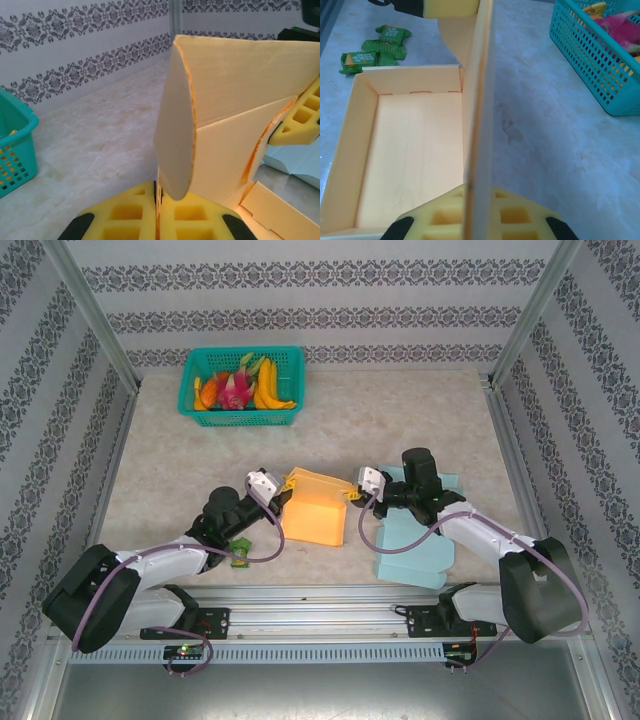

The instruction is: Fold the paper box

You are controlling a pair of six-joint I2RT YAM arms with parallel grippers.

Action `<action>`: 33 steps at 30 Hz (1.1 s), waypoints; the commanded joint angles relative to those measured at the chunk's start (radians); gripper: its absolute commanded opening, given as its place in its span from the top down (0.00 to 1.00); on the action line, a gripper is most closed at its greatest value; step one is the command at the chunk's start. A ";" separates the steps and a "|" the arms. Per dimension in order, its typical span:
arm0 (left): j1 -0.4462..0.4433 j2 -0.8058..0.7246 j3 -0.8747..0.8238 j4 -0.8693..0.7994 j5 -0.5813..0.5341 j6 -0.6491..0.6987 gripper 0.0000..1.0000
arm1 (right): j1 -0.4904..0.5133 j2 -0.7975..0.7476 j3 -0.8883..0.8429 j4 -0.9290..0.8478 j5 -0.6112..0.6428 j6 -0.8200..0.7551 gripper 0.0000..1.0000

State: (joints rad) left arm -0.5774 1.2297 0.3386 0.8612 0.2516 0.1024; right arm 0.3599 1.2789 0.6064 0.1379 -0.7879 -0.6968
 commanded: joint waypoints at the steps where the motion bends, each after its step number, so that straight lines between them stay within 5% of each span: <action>1: -0.024 -0.034 0.036 -0.071 -0.031 -0.110 0.76 | 0.014 0.000 0.035 0.016 0.080 0.007 0.98; 4: -0.022 -0.076 0.044 -0.135 -0.050 -0.180 0.71 | 0.020 0.001 0.035 0.018 0.155 0.008 0.98; 11: 0.012 -0.314 0.066 -0.471 -0.417 -0.486 0.61 | 0.060 -0.039 0.012 0.006 0.277 -0.071 0.98; 14: 0.081 -0.355 0.147 -0.721 -0.484 -0.707 0.28 | 0.089 -0.044 0.003 0.005 0.287 -0.112 0.97; 18: 0.176 -0.273 0.242 -0.884 -0.419 -0.944 0.00 | 0.102 -0.039 0.005 -0.011 0.278 -0.135 0.97; 28: 0.215 0.093 0.700 -1.372 -0.236 -1.216 0.00 | 0.132 -0.010 0.024 -0.063 0.305 -0.190 0.97; 33: 0.178 0.147 0.750 -1.389 -0.187 -1.265 0.00 | 0.139 -0.007 0.027 -0.066 0.315 -0.196 0.97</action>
State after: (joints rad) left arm -0.3775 1.3659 1.0706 -0.4038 0.0200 -1.0809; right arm 0.4892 1.2659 0.6128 0.0841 -0.4824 -0.8715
